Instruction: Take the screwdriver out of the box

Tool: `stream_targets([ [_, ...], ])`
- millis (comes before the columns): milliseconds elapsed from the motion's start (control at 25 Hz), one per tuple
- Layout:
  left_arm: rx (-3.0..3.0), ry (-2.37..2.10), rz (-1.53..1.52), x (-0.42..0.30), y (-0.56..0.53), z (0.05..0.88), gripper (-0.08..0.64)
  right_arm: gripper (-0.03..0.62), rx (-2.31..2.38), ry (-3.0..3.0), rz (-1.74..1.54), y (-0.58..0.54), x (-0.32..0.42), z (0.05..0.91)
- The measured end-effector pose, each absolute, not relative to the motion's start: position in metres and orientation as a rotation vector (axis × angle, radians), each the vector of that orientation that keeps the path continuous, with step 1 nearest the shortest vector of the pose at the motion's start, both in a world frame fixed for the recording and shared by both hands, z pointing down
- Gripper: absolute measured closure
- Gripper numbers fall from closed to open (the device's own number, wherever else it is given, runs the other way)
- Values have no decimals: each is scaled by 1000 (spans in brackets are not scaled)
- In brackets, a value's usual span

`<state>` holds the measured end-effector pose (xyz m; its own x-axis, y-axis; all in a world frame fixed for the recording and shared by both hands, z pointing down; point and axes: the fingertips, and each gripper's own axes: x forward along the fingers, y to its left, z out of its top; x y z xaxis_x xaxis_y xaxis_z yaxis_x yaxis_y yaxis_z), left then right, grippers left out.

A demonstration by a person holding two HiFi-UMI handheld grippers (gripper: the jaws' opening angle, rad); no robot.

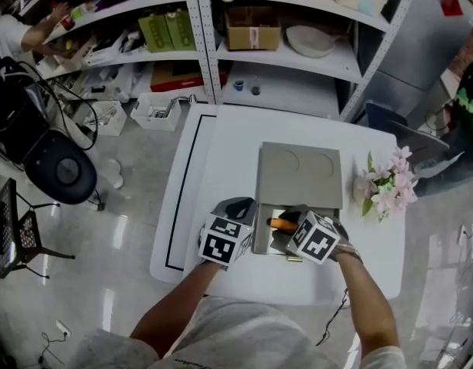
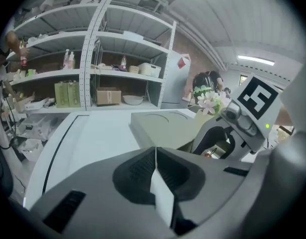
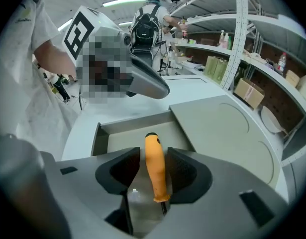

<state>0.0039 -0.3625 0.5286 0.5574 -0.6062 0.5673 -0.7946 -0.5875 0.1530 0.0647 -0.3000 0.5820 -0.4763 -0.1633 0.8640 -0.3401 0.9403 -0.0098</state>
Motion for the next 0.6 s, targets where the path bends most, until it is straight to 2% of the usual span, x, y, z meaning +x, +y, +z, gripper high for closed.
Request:
stream_targets([
  [280,2404,-1103,643,5,-369,532,554,463,344,-2046,218,-302,64,590],
  [600,2409,-1085,615,9,-368,532,554,471,370,-2033,202,-302,66,592],
])
